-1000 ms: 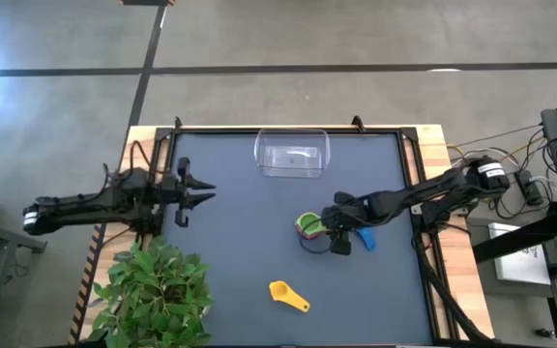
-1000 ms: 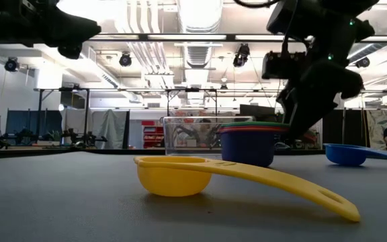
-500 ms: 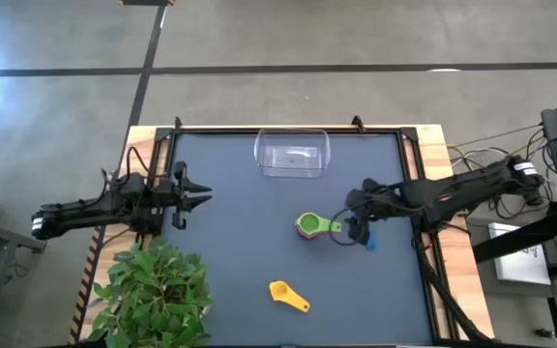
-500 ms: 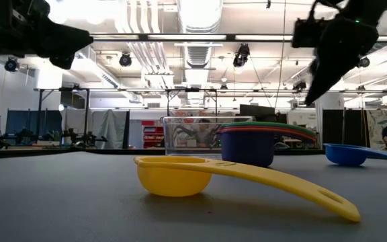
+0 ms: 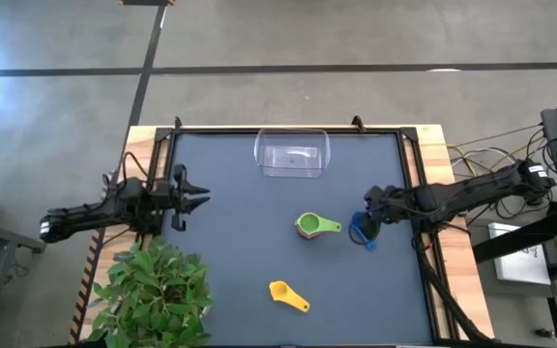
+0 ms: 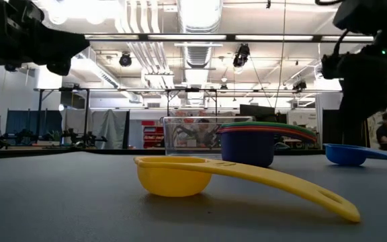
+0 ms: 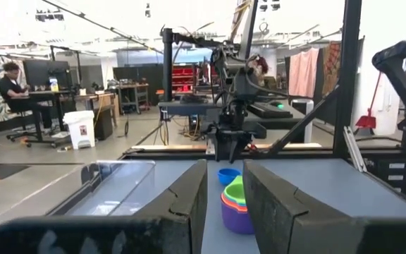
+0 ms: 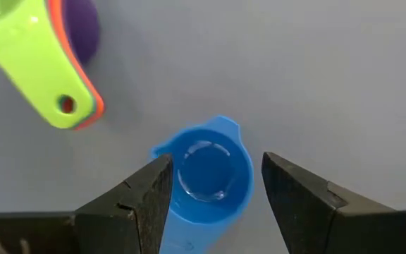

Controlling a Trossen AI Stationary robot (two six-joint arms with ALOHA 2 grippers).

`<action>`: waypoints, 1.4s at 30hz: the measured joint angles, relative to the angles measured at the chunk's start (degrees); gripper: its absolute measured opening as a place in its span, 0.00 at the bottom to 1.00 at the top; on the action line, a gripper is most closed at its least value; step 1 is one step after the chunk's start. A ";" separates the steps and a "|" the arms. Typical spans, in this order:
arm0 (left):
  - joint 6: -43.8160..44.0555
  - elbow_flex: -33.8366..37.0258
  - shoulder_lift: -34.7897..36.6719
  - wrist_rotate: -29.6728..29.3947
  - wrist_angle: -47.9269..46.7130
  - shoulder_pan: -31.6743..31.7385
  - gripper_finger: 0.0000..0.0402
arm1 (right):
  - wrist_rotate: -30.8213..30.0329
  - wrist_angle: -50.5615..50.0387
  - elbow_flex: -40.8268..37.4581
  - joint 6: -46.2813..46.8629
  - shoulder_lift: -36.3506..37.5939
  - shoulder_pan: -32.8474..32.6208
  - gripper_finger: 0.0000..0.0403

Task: Nest measuring cups in basket
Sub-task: Stack the blue measuring cup on top of the green measuring cup

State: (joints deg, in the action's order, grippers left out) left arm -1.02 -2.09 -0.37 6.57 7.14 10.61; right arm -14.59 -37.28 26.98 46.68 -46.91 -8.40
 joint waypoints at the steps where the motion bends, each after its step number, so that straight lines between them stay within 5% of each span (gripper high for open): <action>1: -0.19 0.56 0.29 0.01 -0.03 0.00 0.19 | -0.02 -0.01 -0.41 0.60 -0.17 0.00 0.51; 16: -0.14 1.54 0.34 1.87 0.20 -0.02 0.19 | -0.50 0.36 -1.89 7.58 -6.41 0.02 0.46; 20: 0.30 1.56 0.38 4.34 1.69 -0.02 0.19 | -0.48 2.10 -2.94 8.16 -9.11 0.02 0.34; 25: 0.42 1.56 0.38 4.94 2.97 -0.04 0.19 | -0.52 4.75 -3.10 7.47 -11.40 0.02 0.09; 30: 2.56 1.56 0.32 4.96 3.62 -0.04 0.19 | -1.25 4.81 -1.21 6.18 -10.86 0.02 0.03; 42: 3.02 1.58 0.10 4.98 3.50 -0.07 0.19 | -3.61 7.83 15.74 -13.36 -12.11 0.04 0.02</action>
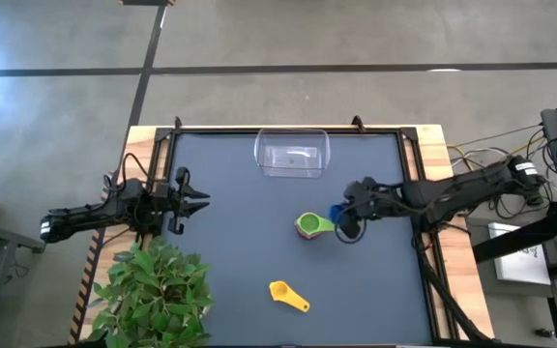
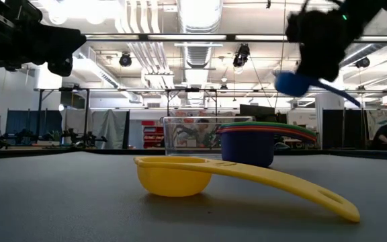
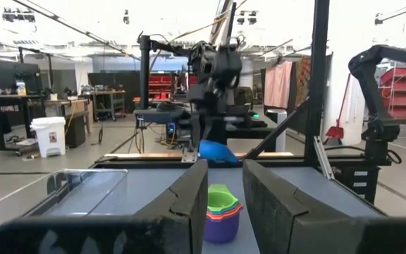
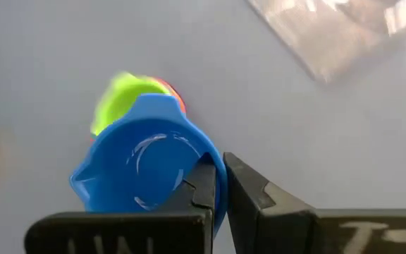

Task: Nest measuring cups in basket
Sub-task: Stack the blue measuring cup on top of the green measuring cup, then stack the yellow measuring cup on top of the blue measuring cup

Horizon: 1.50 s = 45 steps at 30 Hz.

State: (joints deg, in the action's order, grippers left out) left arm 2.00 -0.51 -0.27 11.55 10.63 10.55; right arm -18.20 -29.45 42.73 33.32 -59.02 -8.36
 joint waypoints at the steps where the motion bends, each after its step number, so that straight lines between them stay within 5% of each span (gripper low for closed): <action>1: 0.00 0.00 0.00 0.00 -0.02 0.00 0.19 | 0.04 0.19 1.65 -2.46 -0.85 0.00 0.02; 14: 0.89 0.00 0.04 -0.09 0.82 0.00 0.19 | 6.77 -4.63 20.06 -29.68 -21.02 1.82 0.02; 24: 2.48 -1.19 0.02 -1.64 0.44 0.00 0.19 | 17.38 -8.33 25.40 -36.36 -29.64 7.39 0.02; 32: 3.02 -1.20 -0.04 -2.01 0.44 0.00 0.19 | 18.62 -8.41 26.22 -36.91 -31.22 10.90 0.03; 39: 3.02 -1.20 -0.11 -2.01 0.42 0.00 0.19 | 25.55 -7.79 26.20 -34.73 -31.04 12.35 0.14; 45: 3.02 -1.20 -0.12 -2.03 0.44 0.00 0.19 | 25.69 -7.82 26.17 -34.91 -30.91 12.39 0.25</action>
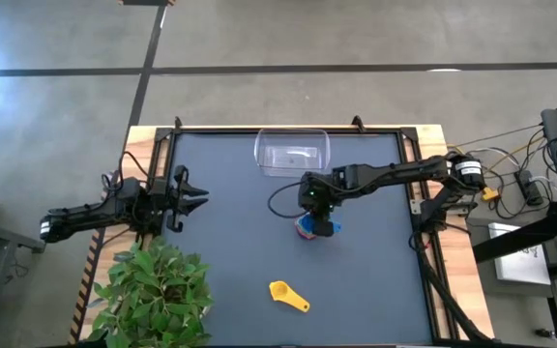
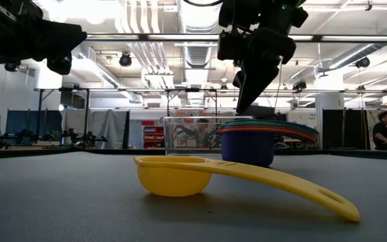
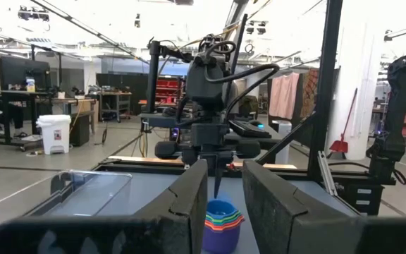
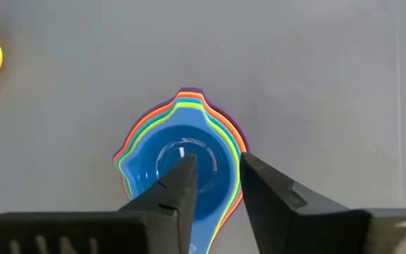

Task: Nest measuring cups in basket
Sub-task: Stack the yellow measuring cup on top of the blue measuring cup

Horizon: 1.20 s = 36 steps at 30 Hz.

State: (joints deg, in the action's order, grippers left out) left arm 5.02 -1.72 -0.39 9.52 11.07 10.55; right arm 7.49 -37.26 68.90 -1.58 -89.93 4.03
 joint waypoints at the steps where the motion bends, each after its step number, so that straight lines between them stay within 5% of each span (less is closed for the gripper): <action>1: 0.00 0.00 -0.04 0.00 0.00 0.00 0.19 | -0.01 -0.08 -0.01 0.00 0.15 0.00 0.27; 17: 0.02 -0.02 -1.11 -1.57 -1.51 0.00 0.19 | 0.01 10.73 -3.39 2.50 2.62 -12.11 0.33; 32: 0.47 -0.02 -1.19 -1.57 -3.08 0.01 0.19 | -0.31 31.59 -15.03 19.45 2.29 -21.18 0.34; 36: 0.12 -0.02 -1.17 -1.62 -3.05 0.04 0.19 | -4.49 34.79 -14.91 20.57 0.72 -24.17 0.35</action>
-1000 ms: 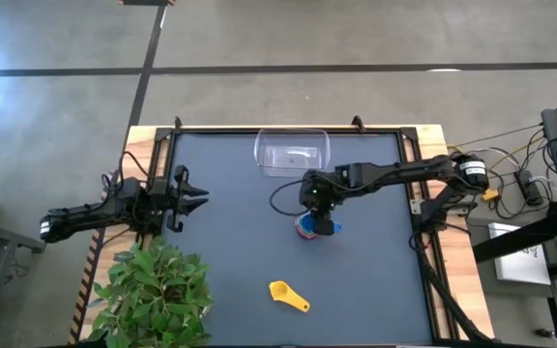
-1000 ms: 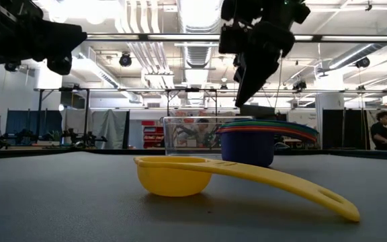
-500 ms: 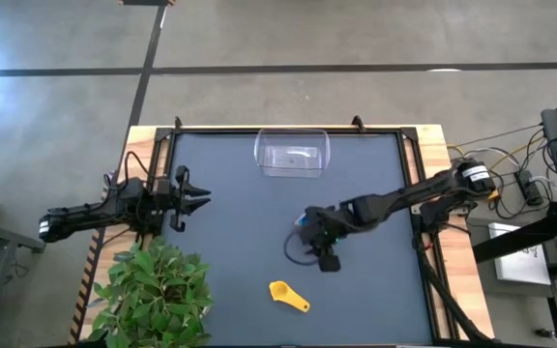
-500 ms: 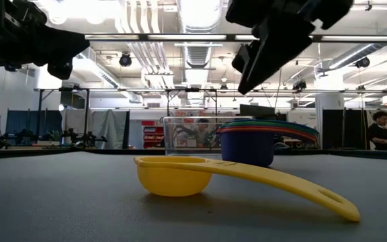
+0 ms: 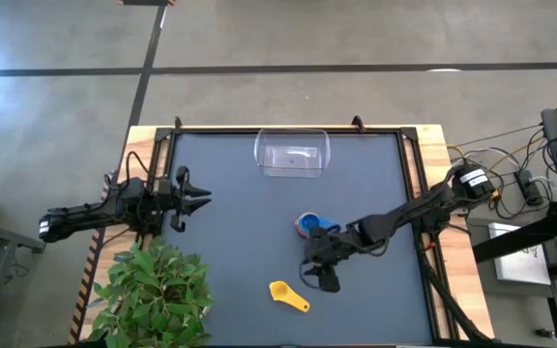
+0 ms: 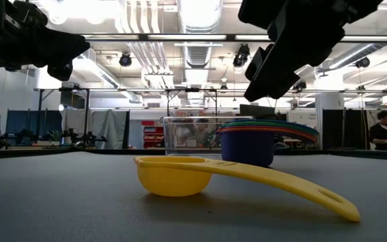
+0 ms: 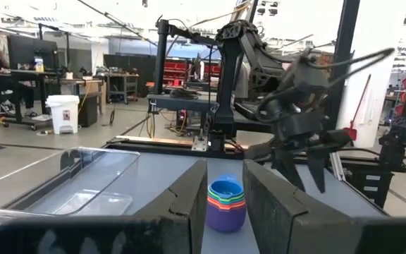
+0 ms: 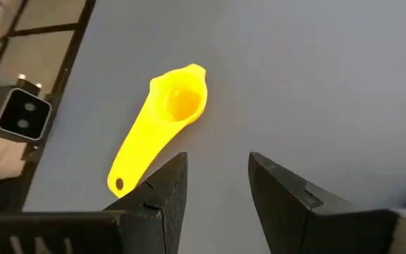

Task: Nest measuring cups in basket
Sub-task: Stack the yellow measuring cup on top of the blue measuring cup

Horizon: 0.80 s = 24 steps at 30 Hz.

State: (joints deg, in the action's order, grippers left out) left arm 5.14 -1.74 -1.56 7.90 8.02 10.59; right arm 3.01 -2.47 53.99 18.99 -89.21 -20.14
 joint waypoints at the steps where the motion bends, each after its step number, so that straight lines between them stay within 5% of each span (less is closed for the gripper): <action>1: -0.04 0.00 0.01 -0.05 -0.01 0.00 0.19 | -0.98 0.23 0.33 0.04 -0.47 -0.64 0.35; 7: -0.12 0.00 0.04 -4.78 0.04 0.00 0.19 | -7.54 0.30 3.81 1.25 -5.05 -3.88 0.35; 15: -0.11 0.00 0.09 -5.93 0.02 0.00 0.19 | -7.61 -2.12 11.85 4.02 -13.77 -6.93 0.35; 24: 1.52 0.00 0.04 -5.88 -0.61 0.00 0.19 | -7.54 -24.91 25.75 9.46 -20.43 -9.25 0.35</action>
State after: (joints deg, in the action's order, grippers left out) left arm 6.66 -1.74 -1.52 2.02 7.41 10.59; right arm -4.54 -27.38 79.73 28.45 -109.64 -29.39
